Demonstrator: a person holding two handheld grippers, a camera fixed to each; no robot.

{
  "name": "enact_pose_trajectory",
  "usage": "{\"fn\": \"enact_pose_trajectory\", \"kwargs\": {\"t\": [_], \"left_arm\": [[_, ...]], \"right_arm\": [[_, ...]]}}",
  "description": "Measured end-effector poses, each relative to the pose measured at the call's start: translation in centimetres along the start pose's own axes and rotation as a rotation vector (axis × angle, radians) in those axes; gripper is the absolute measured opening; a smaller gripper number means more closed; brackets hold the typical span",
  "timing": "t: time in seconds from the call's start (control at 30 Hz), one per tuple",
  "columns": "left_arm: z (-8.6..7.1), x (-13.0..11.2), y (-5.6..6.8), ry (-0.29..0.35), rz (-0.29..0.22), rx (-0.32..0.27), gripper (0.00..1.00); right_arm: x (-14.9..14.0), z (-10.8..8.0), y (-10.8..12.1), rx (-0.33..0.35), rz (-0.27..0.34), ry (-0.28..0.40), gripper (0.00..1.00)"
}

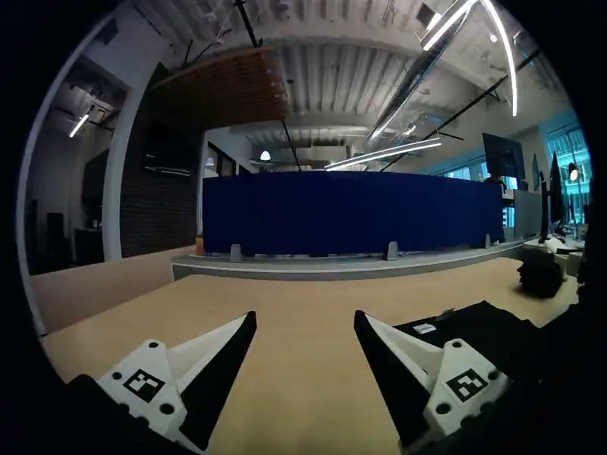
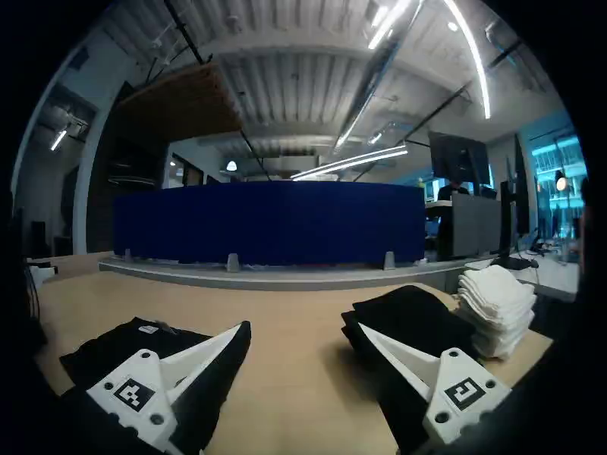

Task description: Fold towel

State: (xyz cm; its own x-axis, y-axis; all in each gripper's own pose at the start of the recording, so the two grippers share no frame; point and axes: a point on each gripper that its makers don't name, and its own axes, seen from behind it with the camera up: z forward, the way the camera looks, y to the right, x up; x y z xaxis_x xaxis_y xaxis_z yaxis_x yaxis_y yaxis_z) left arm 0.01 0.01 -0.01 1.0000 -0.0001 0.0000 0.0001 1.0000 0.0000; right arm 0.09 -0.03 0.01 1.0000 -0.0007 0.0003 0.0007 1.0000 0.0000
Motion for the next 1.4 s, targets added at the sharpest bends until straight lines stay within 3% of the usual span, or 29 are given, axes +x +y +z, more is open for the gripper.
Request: {"fn": "enact_pose_trajectory", "kwargs": {"t": [0.8, 1.03, 1.4], "left_arm": [[0.0, 0.0, -0.1, -0.006, 0.005, 0.015, 0.95], [0.1, 4.4, 0.6, 0.004, 0.021, -0.012, 0.95], [-0.4, 15.9, 1.3, -0.008, -0.007, -0.047, 0.95]], "right_arm": [[0.1, 0.1, 0.3, -0.006, 0.004, -0.027, 1.0], [5.0, -0.3, 0.7, -0.026, -0.027, -0.002, 1.0], [16.1, -1.5, -0.4, -0.026, -0.056, 0.001, 1.0]]}}
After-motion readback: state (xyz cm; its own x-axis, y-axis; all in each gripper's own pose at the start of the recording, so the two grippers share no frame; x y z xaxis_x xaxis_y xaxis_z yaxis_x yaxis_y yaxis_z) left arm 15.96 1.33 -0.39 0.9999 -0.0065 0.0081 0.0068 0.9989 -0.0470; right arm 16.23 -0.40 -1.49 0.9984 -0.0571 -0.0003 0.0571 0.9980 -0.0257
